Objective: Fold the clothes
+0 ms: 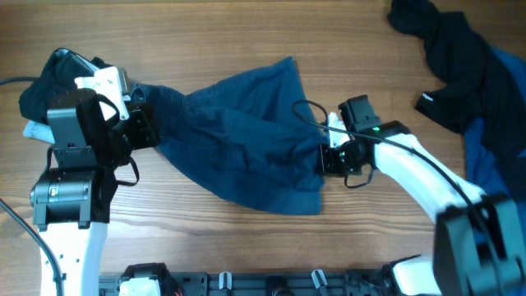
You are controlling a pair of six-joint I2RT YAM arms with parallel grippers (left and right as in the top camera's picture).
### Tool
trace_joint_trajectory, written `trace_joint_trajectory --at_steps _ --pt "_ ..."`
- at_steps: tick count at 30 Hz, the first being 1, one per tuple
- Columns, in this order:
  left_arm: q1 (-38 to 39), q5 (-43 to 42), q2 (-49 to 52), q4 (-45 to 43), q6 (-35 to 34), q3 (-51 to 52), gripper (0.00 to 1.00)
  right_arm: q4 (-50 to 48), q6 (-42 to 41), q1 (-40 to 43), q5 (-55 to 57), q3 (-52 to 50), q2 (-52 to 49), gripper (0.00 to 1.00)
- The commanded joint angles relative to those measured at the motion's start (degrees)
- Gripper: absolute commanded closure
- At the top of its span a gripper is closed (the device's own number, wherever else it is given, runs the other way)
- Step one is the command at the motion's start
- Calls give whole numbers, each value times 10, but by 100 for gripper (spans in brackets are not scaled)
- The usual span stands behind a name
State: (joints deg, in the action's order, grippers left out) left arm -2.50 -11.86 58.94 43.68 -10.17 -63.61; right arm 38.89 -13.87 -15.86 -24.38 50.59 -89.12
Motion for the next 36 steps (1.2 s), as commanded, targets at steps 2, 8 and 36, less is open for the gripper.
trace_joint_trajectory --at_steps 2,8,36 --pt "-4 -7 -1 -3 7 -4 94 -12 -21 46 36 13 137 96" --pt "-4 -9 -2 -3 7 -4 94 -42 -27 122 36 13 289 96" --pt "-4 -31 -18 -1 8 -4 88 63 110 90 -143 -31 -53 33"
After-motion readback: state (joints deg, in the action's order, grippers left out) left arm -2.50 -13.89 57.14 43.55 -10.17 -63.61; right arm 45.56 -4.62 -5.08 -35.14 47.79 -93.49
